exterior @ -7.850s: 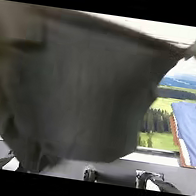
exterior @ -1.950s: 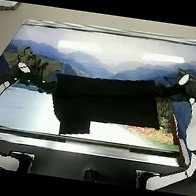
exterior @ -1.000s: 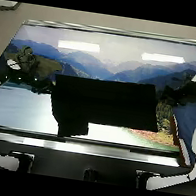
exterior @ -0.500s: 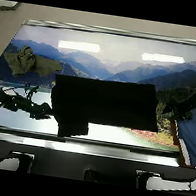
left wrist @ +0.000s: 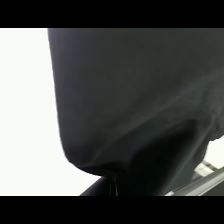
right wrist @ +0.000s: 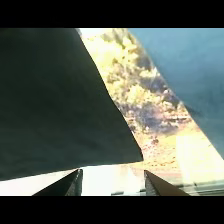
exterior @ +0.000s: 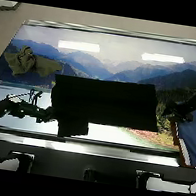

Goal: Fold the shirts.

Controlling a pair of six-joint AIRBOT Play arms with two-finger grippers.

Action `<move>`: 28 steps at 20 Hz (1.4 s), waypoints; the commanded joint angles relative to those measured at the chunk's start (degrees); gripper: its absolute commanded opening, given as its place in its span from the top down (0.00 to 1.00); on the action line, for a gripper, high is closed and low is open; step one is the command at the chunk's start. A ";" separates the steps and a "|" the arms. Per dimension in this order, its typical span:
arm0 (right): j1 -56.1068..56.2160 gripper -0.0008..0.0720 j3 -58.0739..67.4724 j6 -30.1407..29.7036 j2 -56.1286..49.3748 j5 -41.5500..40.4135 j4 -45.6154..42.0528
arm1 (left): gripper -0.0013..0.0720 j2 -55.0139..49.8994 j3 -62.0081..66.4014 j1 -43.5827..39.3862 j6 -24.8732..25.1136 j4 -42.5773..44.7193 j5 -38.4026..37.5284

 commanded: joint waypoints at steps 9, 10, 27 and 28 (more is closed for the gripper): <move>-0.02 0.15 -16.31 -2.08 0.70 -13.22 1.62 | 0.94 0.70 -0.22 -0.44 1.27 -0.92 0.72; -0.02 0.17 -16.50 -2.10 -0.02 -13.81 2.38 | 0.94 0.70 -0.22 -0.39 1.68 -0.92 0.74; 4.20 0.94 6.40 0.90 -1.05 -20.22 5.95 | 0.95 0.57 28.89 6.93 -3.37 -0.07 -1.16; 5.51 0.94 7.78 1.57 -2.82 -22.29 5.22 | 0.95 -2.86 32.41 6.60 -3.63 -0.07 -1.18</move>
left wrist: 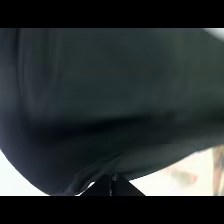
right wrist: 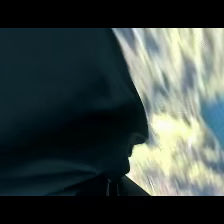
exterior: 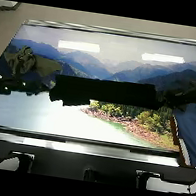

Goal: Fold the shirts.

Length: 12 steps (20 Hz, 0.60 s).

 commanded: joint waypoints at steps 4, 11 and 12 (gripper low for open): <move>6.84 0.94 10.60 4.90 -11.10 -14.91 -2.47 | 0.95 -20.46 23.63 -1.99 -6.86 0.39 0.07; 7.10 0.94 11.02 8.24 -17.31 -22.99 7.61 | 0.95 -34.53 31.58 -4.83 -8.41 0.42 -3.34; 7.10 0.94 11.02 8.26 -17.68 -23.10 8.72 | 0.94 -35.12 31.58 -4.94 -8.41 0.33 -3.32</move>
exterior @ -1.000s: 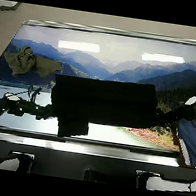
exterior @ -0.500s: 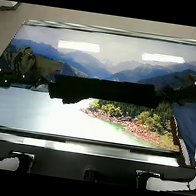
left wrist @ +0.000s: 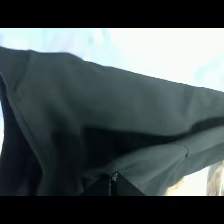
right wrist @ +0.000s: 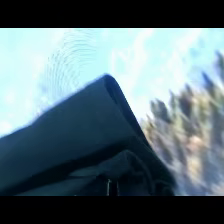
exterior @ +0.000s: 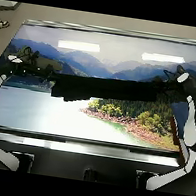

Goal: Fold the shirts.

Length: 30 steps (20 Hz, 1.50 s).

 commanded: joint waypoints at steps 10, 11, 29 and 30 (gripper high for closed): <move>-8.09 0.04 0.33 -4.70 -2.36 8.04 7.63 | 0.17 9.11 2.58 3.02 3.41 -3.54 -2.49; -7.98 0.04 0.33 -6.27 -3.78 9.73 9.79 | 0.17 11.80 2.58 2.51 4.24 -3.78 -2.47; -1.38 0.94 0.35 -12.74 10.91 23.61 26.67 | 0.94 11.78 -2.08 -27.63 3.63 -3.76 11.87; -0.68 0.94 0.35 -12.72 13.86 25.68 26.27 | 0.94 8.79 -2.08 -30.34 1.51 -4.04 14.51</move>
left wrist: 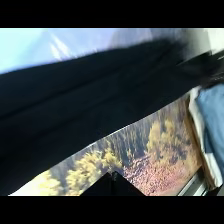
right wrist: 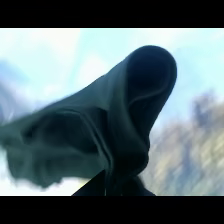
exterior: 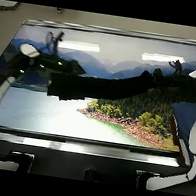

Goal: Fold the shirts.

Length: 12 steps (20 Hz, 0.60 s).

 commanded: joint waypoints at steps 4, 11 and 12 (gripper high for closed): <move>2.67 0.94 0.04 2.38 17.59 11.21 -0.63 | 0.94 -15.21 -1.20 -12.46 -3.89 -11.45 13.09; 2.73 0.94 0.04 4.22 27.15 17.42 -0.66 | 0.94 -24.02 -1.09 -23.28 0.83 -33.44 13.16; 2.73 0.94 0.04 4.20 27.47 17.35 -0.66 | 0.94 -25.03 -1.09 -24.63 5.11 -38.53 13.11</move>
